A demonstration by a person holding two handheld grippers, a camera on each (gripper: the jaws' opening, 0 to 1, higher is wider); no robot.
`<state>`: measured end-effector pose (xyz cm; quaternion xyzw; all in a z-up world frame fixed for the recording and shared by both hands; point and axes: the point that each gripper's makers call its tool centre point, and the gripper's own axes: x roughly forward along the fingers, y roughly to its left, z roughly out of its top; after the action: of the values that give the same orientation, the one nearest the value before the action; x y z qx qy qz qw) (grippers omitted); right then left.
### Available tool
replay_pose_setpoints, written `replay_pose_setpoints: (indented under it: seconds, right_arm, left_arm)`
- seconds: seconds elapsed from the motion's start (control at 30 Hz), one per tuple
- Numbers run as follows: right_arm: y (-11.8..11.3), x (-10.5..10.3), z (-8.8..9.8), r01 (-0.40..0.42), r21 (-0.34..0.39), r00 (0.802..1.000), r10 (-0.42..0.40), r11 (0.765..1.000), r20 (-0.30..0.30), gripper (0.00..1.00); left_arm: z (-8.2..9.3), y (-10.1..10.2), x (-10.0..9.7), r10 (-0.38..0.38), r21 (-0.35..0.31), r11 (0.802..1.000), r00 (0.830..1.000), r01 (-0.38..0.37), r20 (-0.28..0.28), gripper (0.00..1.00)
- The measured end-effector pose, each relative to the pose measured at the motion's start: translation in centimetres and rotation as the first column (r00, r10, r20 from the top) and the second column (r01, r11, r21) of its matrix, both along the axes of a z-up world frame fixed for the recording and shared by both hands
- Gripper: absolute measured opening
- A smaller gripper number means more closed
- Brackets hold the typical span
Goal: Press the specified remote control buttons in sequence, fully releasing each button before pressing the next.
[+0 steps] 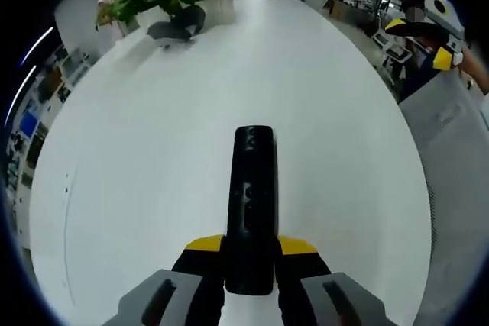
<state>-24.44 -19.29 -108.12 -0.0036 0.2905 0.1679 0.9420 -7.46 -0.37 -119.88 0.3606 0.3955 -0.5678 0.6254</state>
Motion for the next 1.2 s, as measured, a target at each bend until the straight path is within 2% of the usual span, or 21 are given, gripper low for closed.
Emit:
replay_pose_setpoints:
  seconds: [0.57,1.2]
  right_arm:
    - [1.7,-0.1,-0.4,-0.058,-0.007,0.998,0.057,0.998,-0.012,0.51]
    - [3.9,-0.5,-0.7,-0.149,-0.032,0.989,0.148,0.988,-0.03,0.48]
  left_arm:
    - [-0.1,0.6,-4.4,-0.026,-0.037,0.999,1.0,0.026,0.011,0.24]
    - [-0.1,0.8,-8.4,0.015,-0.079,0.997,1.0,-0.014,0.013,0.24]
